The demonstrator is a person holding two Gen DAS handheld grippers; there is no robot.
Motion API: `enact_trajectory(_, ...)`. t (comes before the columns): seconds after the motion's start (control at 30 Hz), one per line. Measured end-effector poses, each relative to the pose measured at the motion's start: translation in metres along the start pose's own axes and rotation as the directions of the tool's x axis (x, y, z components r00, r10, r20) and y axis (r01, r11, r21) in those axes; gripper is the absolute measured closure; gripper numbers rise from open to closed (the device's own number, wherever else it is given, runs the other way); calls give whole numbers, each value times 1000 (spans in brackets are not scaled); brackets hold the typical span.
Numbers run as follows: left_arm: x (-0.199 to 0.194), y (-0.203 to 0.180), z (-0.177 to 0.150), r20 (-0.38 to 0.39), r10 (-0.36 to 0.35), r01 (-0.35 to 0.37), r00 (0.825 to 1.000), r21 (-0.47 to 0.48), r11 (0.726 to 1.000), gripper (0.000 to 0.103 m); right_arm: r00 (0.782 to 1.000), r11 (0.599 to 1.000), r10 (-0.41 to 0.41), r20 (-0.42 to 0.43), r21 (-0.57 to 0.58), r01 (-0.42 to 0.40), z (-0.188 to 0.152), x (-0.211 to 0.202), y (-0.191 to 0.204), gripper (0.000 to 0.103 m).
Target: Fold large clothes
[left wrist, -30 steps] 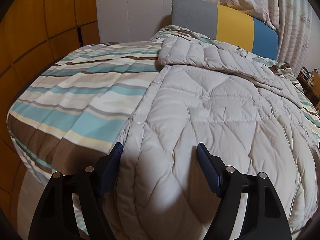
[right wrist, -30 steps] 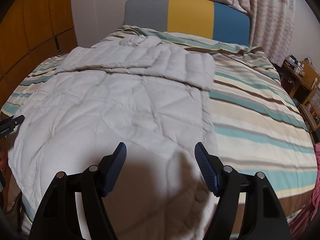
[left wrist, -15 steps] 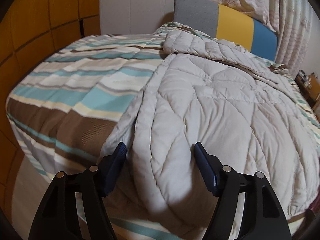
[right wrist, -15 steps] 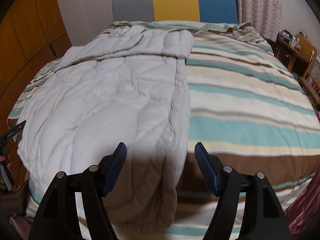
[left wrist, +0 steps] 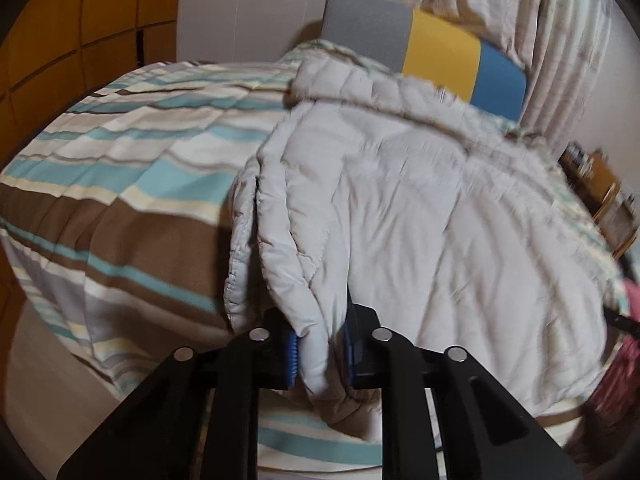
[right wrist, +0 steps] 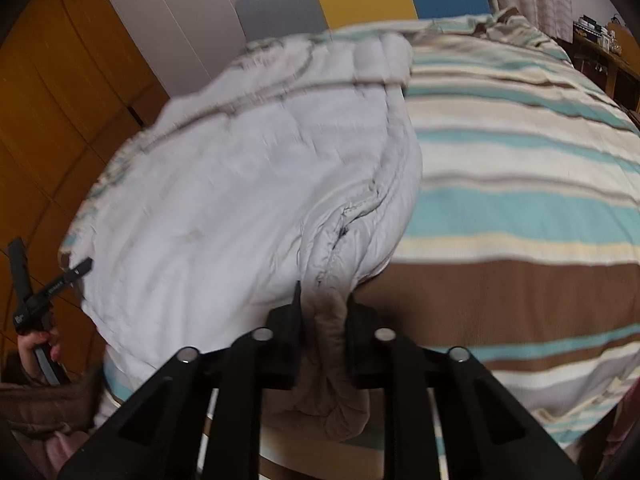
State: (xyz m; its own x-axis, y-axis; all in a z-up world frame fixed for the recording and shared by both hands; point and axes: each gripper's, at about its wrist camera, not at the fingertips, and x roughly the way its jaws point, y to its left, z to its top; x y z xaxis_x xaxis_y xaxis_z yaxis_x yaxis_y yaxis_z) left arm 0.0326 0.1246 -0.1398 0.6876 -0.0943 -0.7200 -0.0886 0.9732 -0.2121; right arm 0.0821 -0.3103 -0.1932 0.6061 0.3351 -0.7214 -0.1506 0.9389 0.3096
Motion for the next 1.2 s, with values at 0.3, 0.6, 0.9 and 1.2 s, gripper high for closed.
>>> enact_trajectory(0.3, -25, -11, 74, 140, -99, 102, 985, -11, 995, 89, 984, 998, 69, 162, 0, -70, 60, -20, 10, 91)
enact_trajectory(0.6, 22, -13, 159, 160, -101, 104, 982, -13, 994, 89, 971, 983, 88, 223, 140, -121, 131, 10, -10, 91)
enact_trajectory(0.9, 96, -19, 206, 73, -79, 78, 994, 8, 997, 89, 980, 958, 94, 177, 253, -137, 177, 68, -35, 91)
enact_trajectory(1.2, 132, -6, 228, 63, -103, 107, 993, -68, 992, 64, 973, 916, 131, 190, 353, -192, 190, 108, -65, 82)
